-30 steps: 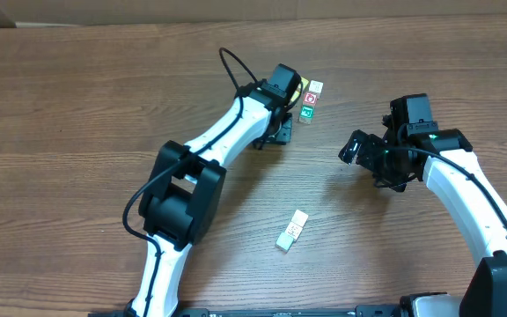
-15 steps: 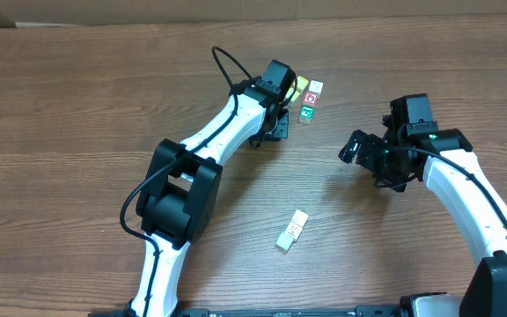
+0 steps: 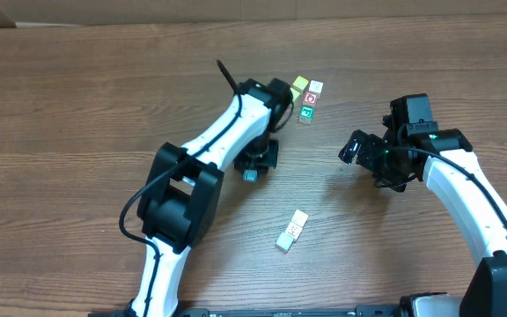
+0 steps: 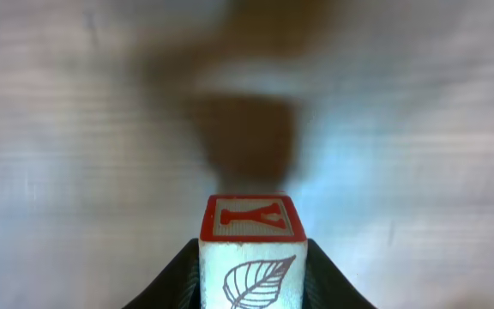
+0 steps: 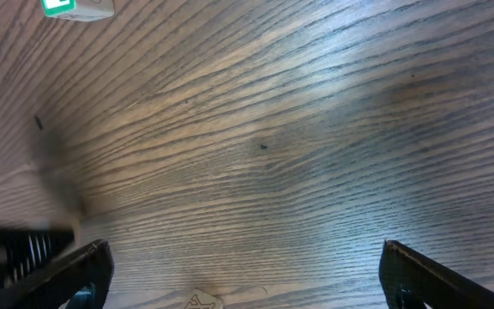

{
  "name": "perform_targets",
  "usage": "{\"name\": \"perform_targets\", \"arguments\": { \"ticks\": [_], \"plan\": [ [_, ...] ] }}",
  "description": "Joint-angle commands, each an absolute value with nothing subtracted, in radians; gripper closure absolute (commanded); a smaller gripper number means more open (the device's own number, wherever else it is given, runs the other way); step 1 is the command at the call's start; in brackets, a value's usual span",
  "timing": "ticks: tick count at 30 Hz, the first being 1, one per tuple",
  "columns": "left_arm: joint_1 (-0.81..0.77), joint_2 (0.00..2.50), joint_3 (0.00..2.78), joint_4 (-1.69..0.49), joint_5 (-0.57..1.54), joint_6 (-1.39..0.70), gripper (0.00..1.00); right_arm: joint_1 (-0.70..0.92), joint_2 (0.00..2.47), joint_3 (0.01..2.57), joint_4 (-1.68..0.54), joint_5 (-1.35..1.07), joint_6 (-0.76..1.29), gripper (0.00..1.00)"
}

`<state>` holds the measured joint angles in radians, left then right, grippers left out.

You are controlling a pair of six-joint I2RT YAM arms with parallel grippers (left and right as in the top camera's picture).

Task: Flip 3 blocks

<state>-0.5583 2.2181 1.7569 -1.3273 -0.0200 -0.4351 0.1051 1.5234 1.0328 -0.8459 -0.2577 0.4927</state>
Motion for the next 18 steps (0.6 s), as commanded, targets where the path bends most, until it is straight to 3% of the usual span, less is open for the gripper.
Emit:
{"name": "perform_targets", "arguments": {
  "ticks": [1,10,18],
  "plan": [
    [-0.618,2.146,1.764,-1.391,-0.010,-0.442,0.72,0.105,1.526,1.043,-0.841,-0.251,0.481,0.00],
    [-0.770,2.075,1.723,-1.533,-0.143,-0.589,0.76,0.105,1.526,1.043,-0.841,-0.251,0.482,0.00],
    [-0.749,1.791,1.553,-1.524,-0.130,-0.661,0.74,0.105,1.526,1.043,-0.841,-0.251,0.482,0.00]
  ]
}}
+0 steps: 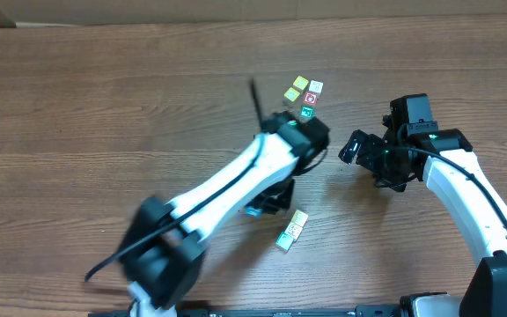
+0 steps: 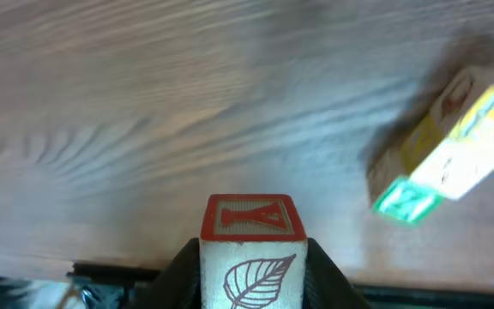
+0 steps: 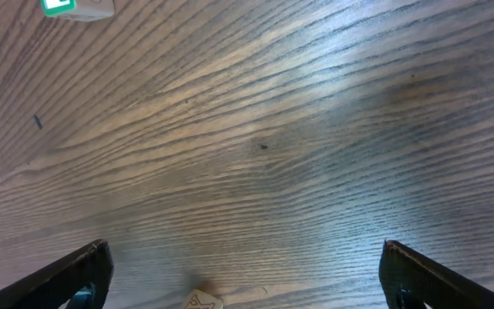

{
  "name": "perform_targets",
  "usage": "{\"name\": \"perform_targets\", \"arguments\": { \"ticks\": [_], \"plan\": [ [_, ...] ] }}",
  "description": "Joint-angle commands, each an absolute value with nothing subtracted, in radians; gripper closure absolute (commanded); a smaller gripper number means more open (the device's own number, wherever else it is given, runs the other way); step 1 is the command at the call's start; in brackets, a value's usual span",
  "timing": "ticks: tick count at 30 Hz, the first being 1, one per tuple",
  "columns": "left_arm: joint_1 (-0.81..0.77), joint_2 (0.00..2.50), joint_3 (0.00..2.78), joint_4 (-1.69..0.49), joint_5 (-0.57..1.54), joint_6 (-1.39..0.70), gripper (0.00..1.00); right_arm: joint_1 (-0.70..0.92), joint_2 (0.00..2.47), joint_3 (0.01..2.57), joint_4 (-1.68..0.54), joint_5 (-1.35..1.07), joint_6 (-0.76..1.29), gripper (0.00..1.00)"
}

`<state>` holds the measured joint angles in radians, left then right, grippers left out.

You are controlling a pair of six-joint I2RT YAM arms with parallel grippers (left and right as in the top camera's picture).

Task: Flip 3 blocks

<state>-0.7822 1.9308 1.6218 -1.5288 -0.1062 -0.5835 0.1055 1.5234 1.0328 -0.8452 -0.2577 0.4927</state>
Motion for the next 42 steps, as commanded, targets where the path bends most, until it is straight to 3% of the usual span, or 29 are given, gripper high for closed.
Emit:
{"name": "perform_targets", "arguments": {
  "ticks": [1,8,15,24,42],
  "plan": [
    [-0.733,1.739,1.501,-1.504,-0.110,-0.670,0.73,0.105,1.526,1.043,-0.841,-0.251,0.482,0.00],
    [-0.728,1.524,1.129,-1.209,0.126,-0.720,0.73,0.105,1.526,1.043,-0.841,-0.251,0.482,0.00],
    [-0.896,1.509,0.918,-1.025,0.036,-0.898,0.73,0.105,1.526,1.043,-0.841,-0.251,0.482,0.00],
    [-0.974,1.510,0.839,-0.794,0.064,-0.894,0.75,0.105,1.526,1.043,-0.841,-0.251,0.482,0.00],
    [-1.022,1.517,0.837,-0.773,0.016,-0.763,0.72,0.105,1.526,1.043,-0.840,-0.251,0.482,0.00]
  ]
}}
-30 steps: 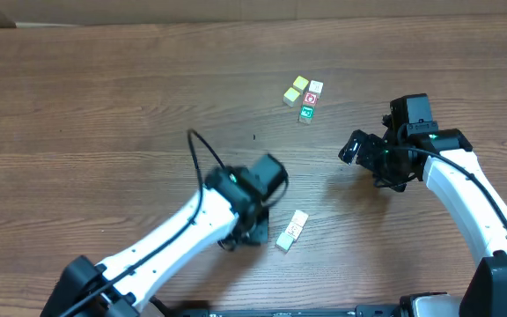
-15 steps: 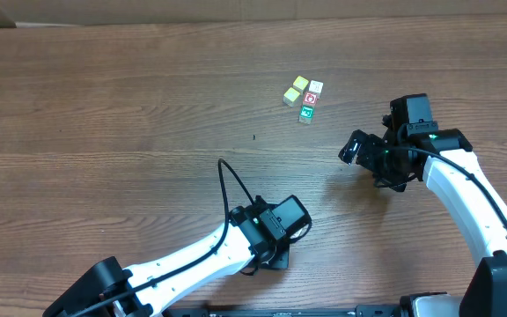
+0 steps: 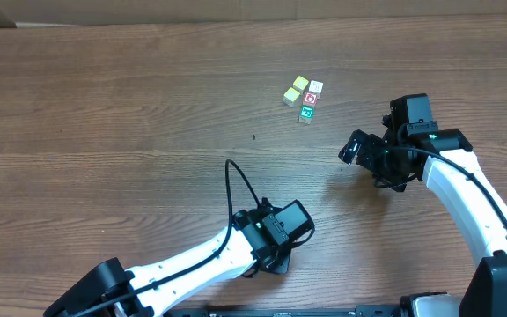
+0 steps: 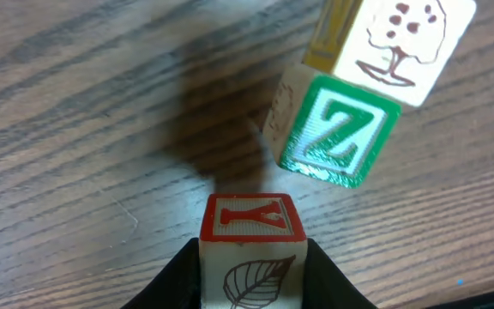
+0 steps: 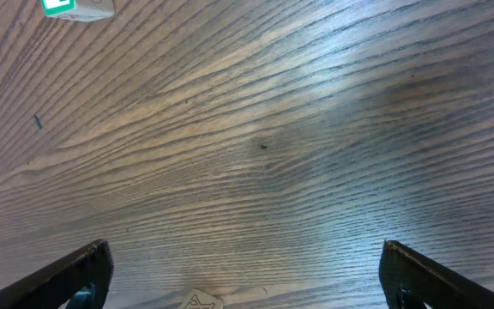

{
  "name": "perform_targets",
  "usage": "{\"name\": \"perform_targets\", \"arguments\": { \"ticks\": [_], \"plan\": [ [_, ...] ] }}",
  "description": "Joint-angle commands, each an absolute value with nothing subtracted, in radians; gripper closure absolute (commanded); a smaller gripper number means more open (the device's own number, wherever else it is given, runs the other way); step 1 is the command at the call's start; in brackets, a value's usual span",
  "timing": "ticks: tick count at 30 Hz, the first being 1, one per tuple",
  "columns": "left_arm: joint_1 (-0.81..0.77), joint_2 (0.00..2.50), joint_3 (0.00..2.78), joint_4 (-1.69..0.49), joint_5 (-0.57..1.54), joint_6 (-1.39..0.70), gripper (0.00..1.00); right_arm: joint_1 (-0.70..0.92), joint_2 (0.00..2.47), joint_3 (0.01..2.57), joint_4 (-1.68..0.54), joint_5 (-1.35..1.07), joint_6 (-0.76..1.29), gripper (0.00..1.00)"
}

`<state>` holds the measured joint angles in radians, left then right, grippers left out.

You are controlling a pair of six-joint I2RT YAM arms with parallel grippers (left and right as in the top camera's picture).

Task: Flip 3 blocks

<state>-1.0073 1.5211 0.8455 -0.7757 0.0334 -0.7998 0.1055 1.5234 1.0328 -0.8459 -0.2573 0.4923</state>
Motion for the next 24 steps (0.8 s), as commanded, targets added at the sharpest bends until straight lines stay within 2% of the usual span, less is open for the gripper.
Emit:
{"name": "perform_targets", "arguments": {
  "ticks": [1,15,24],
  "plan": [
    [-1.023,1.517,0.837,-0.773,0.016,-0.763,0.72,0.105,1.526,1.043,-0.841,-0.251,0.482,0.00],
    [-1.023,1.517,0.761,-0.692,0.017,-0.752,0.72,0.105,1.526,1.043,-0.840,-0.251,0.482,0.00],
    [-1.021,1.517,0.761,-0.626,0.009,-0.673,0.68,0.105,1.526,1.043,-0.841,-0.251,0.482,0.00]
  ]
}}
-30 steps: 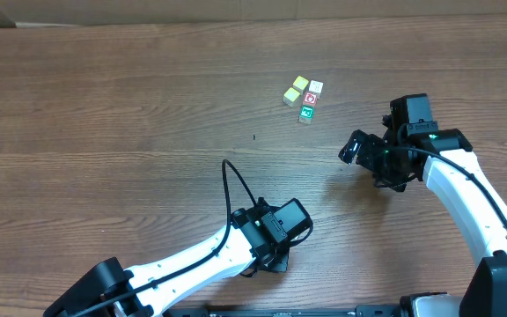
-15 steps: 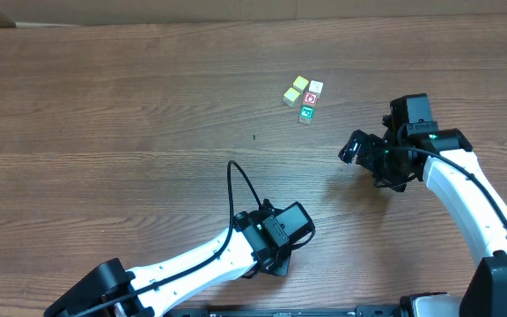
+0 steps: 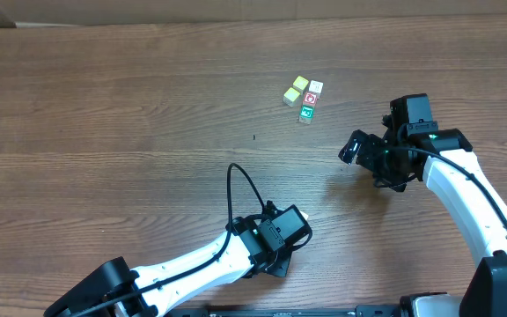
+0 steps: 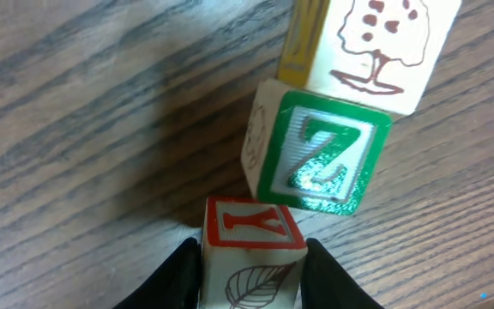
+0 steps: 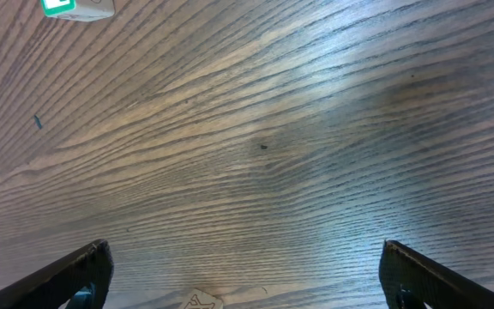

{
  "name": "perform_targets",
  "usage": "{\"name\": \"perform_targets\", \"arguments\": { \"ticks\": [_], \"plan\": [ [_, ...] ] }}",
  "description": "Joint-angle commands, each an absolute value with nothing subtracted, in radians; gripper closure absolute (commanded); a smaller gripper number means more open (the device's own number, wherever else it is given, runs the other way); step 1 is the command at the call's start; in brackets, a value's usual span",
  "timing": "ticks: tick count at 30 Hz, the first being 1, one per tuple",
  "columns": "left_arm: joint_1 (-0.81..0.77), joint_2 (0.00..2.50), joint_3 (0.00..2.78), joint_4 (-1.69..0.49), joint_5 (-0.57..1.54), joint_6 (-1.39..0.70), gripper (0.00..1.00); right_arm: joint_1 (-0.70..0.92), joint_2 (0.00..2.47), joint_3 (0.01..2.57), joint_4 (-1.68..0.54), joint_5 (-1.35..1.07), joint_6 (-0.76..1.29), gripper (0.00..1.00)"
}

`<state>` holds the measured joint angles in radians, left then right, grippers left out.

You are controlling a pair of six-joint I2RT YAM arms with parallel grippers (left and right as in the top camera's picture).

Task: Flip 3 blocks

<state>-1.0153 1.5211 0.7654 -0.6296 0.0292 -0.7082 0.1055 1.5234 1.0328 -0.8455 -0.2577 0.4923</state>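
My left gripper is shut on a wooden block with a red Y on top and a leaf on its side. The block sits low over the table, its far edge against a green Z block. A tree-picture block lies just beyond the Z block. In the overhead view the left arm covers these blocks. My right gripper hangs open at the right, with only bare wood between its fingers.
A cluster of several small blocks lies at the far middle of the wooden table. A green block's corner shows at the top left of the right wrist view. A pale block edge shows at its bottom.
My left gripper, still holding the Y block, has come lower and closer to the Z block, which now touches the Y block's far edge. The right arm has not moved.
My left gripper held the Y block near the far cluster. Then it was moving toward the near pair of blocks, then stood over them. Now the Y block is down beside the Z block. The right gripper stayed open and still throughout.
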Motion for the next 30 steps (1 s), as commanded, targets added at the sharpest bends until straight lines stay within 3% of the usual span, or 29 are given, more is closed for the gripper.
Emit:
{"name": "perform_targets", "arguments": {
  "ticks": [1,5,10,18,19,20,22,30],
  "plan": [
    [-1.021,1.517,0.761,-0.627,-0.001,-0.673,0.67,0.105,1.526,1.043,-0.840,-0.251,0.482,0.00],
    [-1.021,1.517,0.761,-0.619,-0.007,-0.674,0.51,0.105,1.526,1.043,-0.841,-0.251,0.482,0.00],
    [-1.021,1.516,0.797,-0.657,0.023,-0.676,0.49,0.105,1.526,1.043,-0.840,-0.251,0.482,0.00],
    [-1.020,1.504,1.025,-0.914,-0.071,-0.672,0.49,0.105,1.526,1.043,-0.841,-0.251,0.481,0.00],
    [-1.020,1.504,1.046,-0.934,-0.070,-0.673,0.52,0.105,1.526,1.043,-0.841,-0.251,0.482,0.00],
    [-1.020,1.504,1.061,-0.949,-0.070,-0.678,0.63,0.105,1.526,1.043,-0.841,-0.251,0.482,0.00],
    [-1.020,1.504,1.064,-0.973,-0.072,-0.711,0.95,0.105,1.526,1.043,-0.841,-0.251,0.482,0.00],
    [-1.018,1.523,0.899,-0.941,-0.109,-0.844,0.96,0.105,1.526,1.043,-0.841,-0.251,0.482,0.00]
  ]
}}
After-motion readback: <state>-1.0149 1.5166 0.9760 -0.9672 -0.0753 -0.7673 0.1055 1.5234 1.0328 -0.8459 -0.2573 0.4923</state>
